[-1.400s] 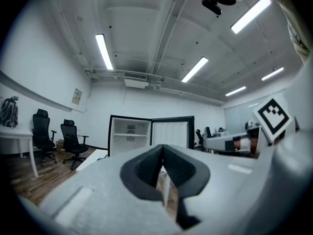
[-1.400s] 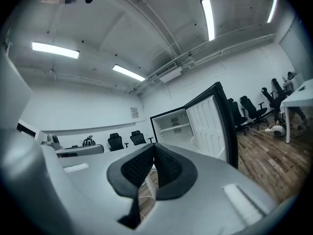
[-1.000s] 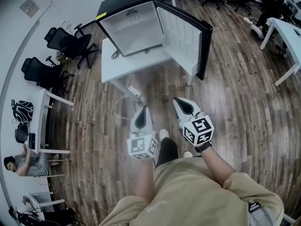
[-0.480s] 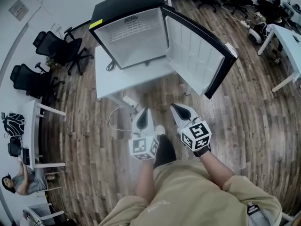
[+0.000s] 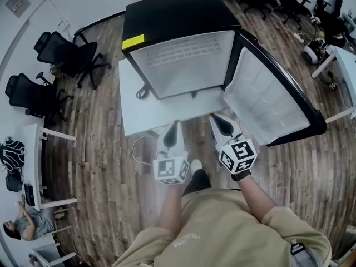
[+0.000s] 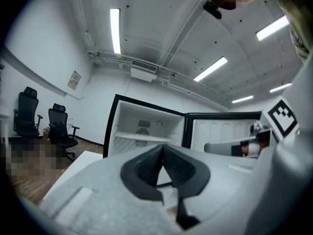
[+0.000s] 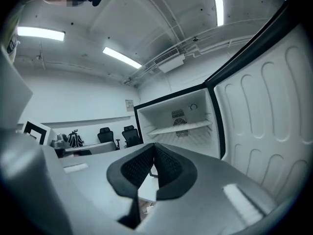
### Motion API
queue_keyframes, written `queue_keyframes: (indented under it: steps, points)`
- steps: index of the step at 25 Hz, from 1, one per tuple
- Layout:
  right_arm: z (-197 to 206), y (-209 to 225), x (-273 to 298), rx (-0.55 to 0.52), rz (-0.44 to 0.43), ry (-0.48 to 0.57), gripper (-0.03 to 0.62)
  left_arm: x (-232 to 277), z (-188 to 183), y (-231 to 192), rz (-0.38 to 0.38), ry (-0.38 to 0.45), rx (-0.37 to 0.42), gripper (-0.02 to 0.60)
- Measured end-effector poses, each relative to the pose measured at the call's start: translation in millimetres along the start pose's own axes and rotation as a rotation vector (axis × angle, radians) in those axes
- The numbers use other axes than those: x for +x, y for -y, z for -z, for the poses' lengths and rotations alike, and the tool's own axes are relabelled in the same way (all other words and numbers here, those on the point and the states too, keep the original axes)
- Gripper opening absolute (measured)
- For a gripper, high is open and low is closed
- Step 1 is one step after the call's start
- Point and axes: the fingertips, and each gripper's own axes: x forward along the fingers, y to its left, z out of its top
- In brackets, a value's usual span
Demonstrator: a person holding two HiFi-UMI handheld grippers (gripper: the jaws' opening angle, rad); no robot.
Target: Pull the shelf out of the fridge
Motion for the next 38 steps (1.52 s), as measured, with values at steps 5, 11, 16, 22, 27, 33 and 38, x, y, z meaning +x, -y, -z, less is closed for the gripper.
queue_keyframes:
  steps: [5, 11, 16, 22, 27, 33, 38]
  points:
    - [-14, 10, 66, -0.005, 0.016, 0.0, 0.005, 43, -10, -46, 0.017, 0.013, -0.014, 0.002]
    - [-29, 11, 122, -0.01, 0.023, 0.008, 0.005, 77, -19, -88, 0.034, 0.021, -0.034, 0.002]
    - [-36, 18, 140, 0.0, 0.059, 0.027, 0.005, 95, -20, -102, 0.061, 0.02, -0.052, 0.002]
    - [-32, 30, 137, 0.002, 0.087, 0.021, 0.005, 106, -5, -95, 0.089, -0.02, -0.038, 0.002]
    - [-23, 56, 141, -0.032, 0.13, 0.011, 0.005, 119, 3, -88, 0.113, -0.034, -0.012, 0.002]
    - [-8, 83, 140, -0.029, 0.161, -0.025, 0.046, 131, 7, -82, 0.116, -0.04, -0.004, 0.002]
    - [13, 90, 154, 0.048, 0.112, -0.076, 0.148, 144, 13, -80, 0.103, -0.045, -0.018, 0.002]
